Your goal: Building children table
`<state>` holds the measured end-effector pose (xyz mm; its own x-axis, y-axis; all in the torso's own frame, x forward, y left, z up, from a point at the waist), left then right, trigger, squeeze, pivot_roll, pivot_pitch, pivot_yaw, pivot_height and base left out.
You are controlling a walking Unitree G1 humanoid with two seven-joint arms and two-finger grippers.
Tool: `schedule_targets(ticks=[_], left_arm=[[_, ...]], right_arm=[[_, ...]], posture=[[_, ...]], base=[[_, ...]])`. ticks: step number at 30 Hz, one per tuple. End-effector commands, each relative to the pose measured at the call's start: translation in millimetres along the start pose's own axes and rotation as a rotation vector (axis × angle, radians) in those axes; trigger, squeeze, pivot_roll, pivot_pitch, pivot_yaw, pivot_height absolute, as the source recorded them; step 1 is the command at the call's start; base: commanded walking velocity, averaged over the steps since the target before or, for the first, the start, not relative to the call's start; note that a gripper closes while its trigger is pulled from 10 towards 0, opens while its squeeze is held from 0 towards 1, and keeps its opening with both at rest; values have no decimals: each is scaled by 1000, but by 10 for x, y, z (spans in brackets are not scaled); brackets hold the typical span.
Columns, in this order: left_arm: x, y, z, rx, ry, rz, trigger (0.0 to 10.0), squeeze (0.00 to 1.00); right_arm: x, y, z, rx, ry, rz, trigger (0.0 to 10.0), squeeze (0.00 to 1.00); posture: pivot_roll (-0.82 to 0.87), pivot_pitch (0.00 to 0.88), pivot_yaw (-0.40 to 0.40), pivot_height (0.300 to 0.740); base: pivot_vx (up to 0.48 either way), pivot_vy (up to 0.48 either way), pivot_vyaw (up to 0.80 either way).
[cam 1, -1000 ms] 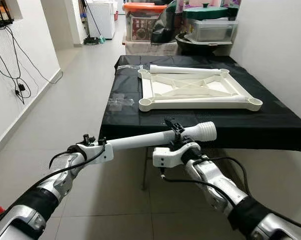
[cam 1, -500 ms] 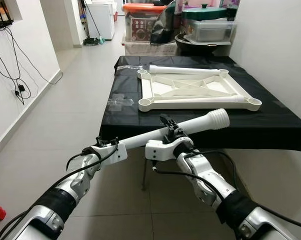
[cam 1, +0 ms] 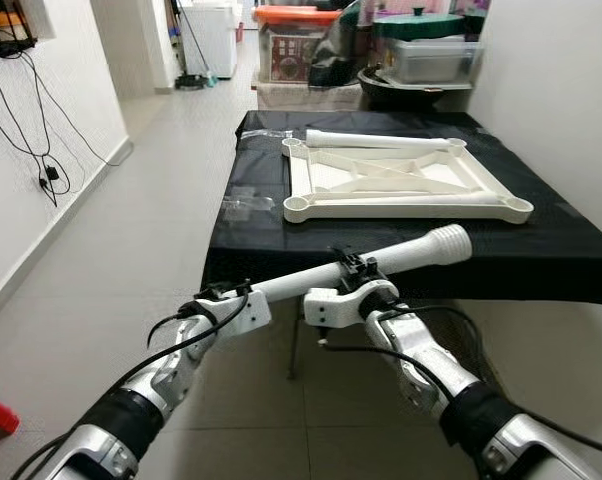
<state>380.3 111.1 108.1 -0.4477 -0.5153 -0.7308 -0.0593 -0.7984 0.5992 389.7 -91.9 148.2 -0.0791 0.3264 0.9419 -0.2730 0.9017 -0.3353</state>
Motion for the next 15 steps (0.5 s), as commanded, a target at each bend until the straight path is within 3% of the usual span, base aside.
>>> schedule_targets(ticks=[1,4,6,7,11,13,14,15], left_arm=[[133,-55,18,-16,-62,-15,10000,1000],[78,-103,37,-35,-46,-61,10000,1000],[40,-200,64,-77,-44,-149,10000,1000],[-22,-235,80,-91,-14,-175,10000,0],[-193,-264,133,-98,71,-207,10000,0],[-431,-247,201,-85,174,-222,10000,0],[-431,-247,201,-85,174,-222,10000,0],[-557,-228,239,-73,230,-220,10000,0]], right_arm=[[184,-35,-41,-15,-76,-50,0,0],[166,-101,-48,-33,-72,-44,0,0],[149,-213,-61,-63,-68,-37,0,0],[136,-285,-69,-81,-63,-31,0,0],[102,-432,-84,-116,-51,-21,0,0],[54,-543,-84,-141,-34,-12,0,0],[54,-543,-84,-141,-34,-12,0,0],[26,-588,-82,-152,-24,-8,0,0]], posture=[[95,0,-19,740],[95,0,-16,740],[97,0,-19,740],[98,0,-20,740],[97,0,-22,740],[97,0,-24,740],[97,0,-24,740],[99,0,-25,740]], base=[[0,0,0],[0,0,0],[0,0,0],[0,0,0],[0,0,0],[0,0,0],[0,0,0],[0,0,0]])
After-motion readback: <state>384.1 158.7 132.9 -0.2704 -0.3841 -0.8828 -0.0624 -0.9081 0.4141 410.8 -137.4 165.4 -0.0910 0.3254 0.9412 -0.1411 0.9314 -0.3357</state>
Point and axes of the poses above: a point about 5 cm out from each wrist's last joint towards the gripper, its own z axis pointing back from the gripper into the wrist, its own y axis along the axis of the wrist's last joint, x = y × z, the point moved 4 cm from there along -z, pointing out of the wrist towards the gripper, and after that the axes turned 13 degrees about z, right-handed, at the moved point
